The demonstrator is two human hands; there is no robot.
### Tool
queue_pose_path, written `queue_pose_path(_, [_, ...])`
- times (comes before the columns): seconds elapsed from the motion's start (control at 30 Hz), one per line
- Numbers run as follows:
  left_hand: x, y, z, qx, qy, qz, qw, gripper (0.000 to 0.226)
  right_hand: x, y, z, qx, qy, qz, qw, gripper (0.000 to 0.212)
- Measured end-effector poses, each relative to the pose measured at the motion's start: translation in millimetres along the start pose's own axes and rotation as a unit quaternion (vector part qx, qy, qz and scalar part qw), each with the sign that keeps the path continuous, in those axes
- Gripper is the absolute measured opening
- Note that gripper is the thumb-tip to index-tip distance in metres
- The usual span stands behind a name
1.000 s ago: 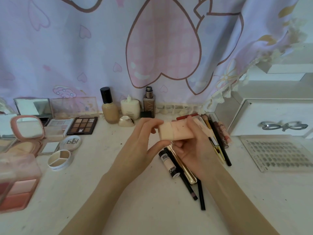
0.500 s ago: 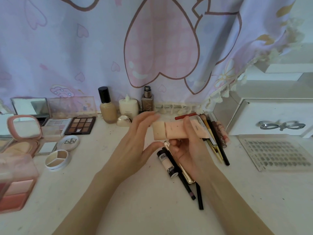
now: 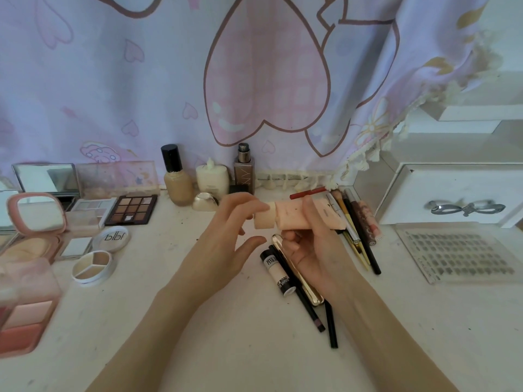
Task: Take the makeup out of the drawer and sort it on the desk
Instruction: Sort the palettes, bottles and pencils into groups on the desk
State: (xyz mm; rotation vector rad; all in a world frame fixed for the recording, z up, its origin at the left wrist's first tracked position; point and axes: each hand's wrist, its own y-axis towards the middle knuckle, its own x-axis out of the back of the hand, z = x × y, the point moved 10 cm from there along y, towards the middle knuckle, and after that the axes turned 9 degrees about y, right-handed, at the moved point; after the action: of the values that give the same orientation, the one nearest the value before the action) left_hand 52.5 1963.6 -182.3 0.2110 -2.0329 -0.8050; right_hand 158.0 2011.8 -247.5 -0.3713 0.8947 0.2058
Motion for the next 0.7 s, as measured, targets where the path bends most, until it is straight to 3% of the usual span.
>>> queue_pose_path(0.17, [3.8, -1.2, 9.0, 0.032, 0.033, -0.005, 0.999, 0.028, -1.7, -2.5, -4.3, -0.017, -0.017, 0.001, 1.0, 0.042])
queue_pose_path(0.37, [2.8, -1.2, 15.3, 0.071, 0.036, 0.001, 0.997, 0.036, -4.7, -3.4, -3.1, -0.012, -0.034, 0.025, 0.999, 0.039])
queue_pose_path(0.57, [3.5, -5.5, 15.7, 0.141, -0.082, -0.007, 0.987, 0.028, -3.2, -1.7, 0.6, 0.007, -0.057, 0.033, 0.998, 0.046])
queue_pose_path(0.7, [3.8, -7.5, 30.4, 0.209, -0.089, -0.036, 0.973, 0.029, -1.2, 2.0, 10.7, 0.021, -0.074, 0.027, 0.997, 0.03])
